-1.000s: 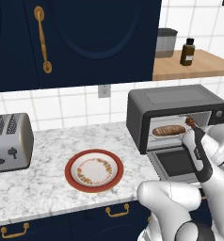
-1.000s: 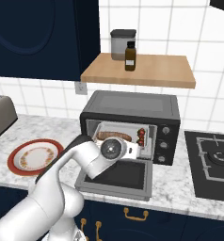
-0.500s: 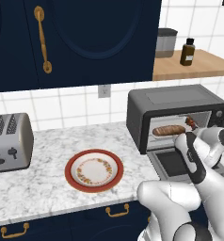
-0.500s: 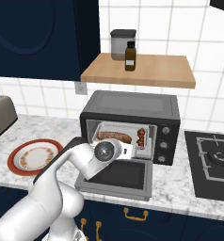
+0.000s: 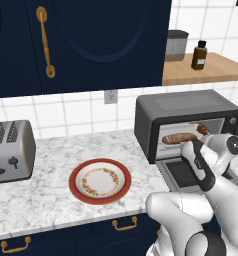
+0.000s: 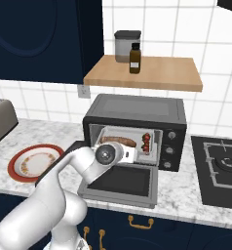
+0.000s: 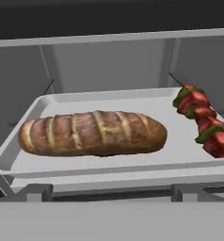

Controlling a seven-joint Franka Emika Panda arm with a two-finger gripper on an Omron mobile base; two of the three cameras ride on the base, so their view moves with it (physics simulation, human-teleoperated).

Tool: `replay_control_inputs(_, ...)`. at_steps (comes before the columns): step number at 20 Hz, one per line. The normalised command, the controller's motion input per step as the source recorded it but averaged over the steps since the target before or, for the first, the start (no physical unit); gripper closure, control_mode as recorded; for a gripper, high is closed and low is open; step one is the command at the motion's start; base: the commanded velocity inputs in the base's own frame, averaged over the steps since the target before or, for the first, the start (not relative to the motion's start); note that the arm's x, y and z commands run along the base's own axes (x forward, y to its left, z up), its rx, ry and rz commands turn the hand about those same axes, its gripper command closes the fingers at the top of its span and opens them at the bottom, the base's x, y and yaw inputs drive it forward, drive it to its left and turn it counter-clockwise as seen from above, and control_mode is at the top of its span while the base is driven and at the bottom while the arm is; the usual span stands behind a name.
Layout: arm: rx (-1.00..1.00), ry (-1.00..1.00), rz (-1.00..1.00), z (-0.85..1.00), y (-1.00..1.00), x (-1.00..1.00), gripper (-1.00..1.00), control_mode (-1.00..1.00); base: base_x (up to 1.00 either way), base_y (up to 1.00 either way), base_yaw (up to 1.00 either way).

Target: Pick up the kebab skewer and baguette bread, and place them inside the toaster oven. Close the toaster oven door and start by setting the timer.

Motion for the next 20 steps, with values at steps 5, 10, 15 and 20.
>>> replay_control_inputs(5, -0.03, -0.10, 0.02, -0.12, -0.18, 0.04, -1.00, -1.00, 0.00, 0.00, 0.00)
replay_control_inputs(10, -0.07, -0.09, 0.01, -0.23, -0.01, 0.00, -1.00, -1.00, 0.00, 0.00, 0.00)
replay_control_inputs(15, -0.03, -0.02, 0.00, -0.10, 0.05, 0.04, -1.00, -1.00, 0.00, 0.00, 0.00)
replay_control_inputs(20, 0.00, 0.00, 0.00, -0.18, 0.12, 0.12, -1.00, -1.00, 0.00, 0.00, 0.00)
